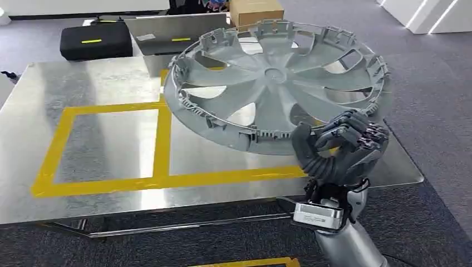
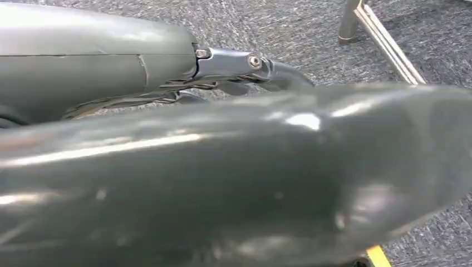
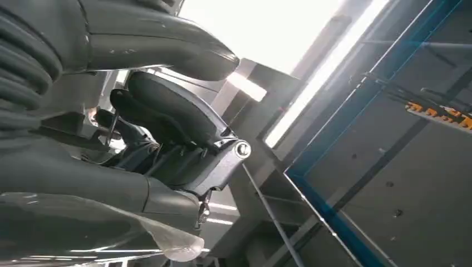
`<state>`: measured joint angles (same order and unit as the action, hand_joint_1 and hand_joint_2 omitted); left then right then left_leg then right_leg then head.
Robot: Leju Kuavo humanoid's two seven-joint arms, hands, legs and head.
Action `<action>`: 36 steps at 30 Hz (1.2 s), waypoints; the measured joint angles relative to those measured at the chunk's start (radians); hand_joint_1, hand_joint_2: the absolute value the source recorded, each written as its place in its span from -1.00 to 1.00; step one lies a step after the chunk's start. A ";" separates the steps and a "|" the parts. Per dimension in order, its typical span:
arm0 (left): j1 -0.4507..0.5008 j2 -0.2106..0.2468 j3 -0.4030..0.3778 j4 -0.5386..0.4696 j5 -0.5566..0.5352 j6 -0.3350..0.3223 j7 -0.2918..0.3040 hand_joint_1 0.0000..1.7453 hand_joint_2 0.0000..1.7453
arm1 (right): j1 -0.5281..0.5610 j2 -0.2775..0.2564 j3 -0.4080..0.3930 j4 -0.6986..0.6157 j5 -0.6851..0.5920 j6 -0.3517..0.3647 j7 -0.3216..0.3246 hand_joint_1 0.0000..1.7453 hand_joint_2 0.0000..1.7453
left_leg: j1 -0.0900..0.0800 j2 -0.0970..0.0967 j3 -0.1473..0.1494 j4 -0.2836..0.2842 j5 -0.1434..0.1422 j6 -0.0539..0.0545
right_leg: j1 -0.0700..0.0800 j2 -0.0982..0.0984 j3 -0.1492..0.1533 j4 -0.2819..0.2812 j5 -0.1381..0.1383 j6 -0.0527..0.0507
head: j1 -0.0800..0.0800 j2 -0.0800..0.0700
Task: Take the parts from the cabinet and place them on the table.
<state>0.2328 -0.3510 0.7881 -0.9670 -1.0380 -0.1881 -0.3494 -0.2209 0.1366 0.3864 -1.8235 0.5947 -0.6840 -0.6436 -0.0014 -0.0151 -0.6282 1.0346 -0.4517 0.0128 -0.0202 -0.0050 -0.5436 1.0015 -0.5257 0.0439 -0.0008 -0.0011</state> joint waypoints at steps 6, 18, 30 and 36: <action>0.000 0.000 0.000 0.000 0.000 0.000 0.000 -1.00 -1.00 | 0.000 0.000 0.000 0.000 0.000 0.000 0.000 -1.00 1.00 | 0.000 0.000 0.000 0.000 0.000 0.000 | 0.000 0.000 0.000 0.000 0.000 0.000 | 0.000 0.000; -0.028 0.011 0.000 0.000 -0.003 0.016 -0.001 -1.00 -1.00 | -0.092 -0.066 0.044 -0.039 0.007 -0.005 0.168 -1.00 1.00 | 0.000 0.000 0.001 0.000 0.000 0.000 | 0.000 0.000 0.002 0.000 0.000 0.000 | 0.001 0.000; -0.031 0.017 0.000 0.003 0.000 0.020 -0.003 -1.00 -1.00 | -0.096 -0.086 0.058 -0.042 0.000 -0.008 0.151 -1.00 1.00 | 0.000 0.000 0.001 0.000 0.000 0.000 | 0.000 0.000 0.002 0.000 0.000 0.000 | 0.001 0.000; -0.035 0.019 -0.001 0.004 0.007 0.020 -0.003 -1.00 -1.00 | -0.105 -0.089 0.059 -0.042 0.000 -0.008 0.158 -1.00 1.00 | 0.000 0.000 0.001 0.000 0.000 0.000 | 0.000 0.000 0.002 0.000 0.000 0.000 | 0.000 0.000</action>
<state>0.1982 -0.3323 0.7874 -0.9628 -1.0311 -0.1678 -0.3525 -0.3262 0.0477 0.4456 -1.8650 0.5943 -0.6916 -0.4860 -0.0014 -0.0150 -0.6267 1.0346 -0.4516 0.0130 -0.0202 -0.0049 -0.5418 1.0014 -0.5255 0.0441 -0.0004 -0.0011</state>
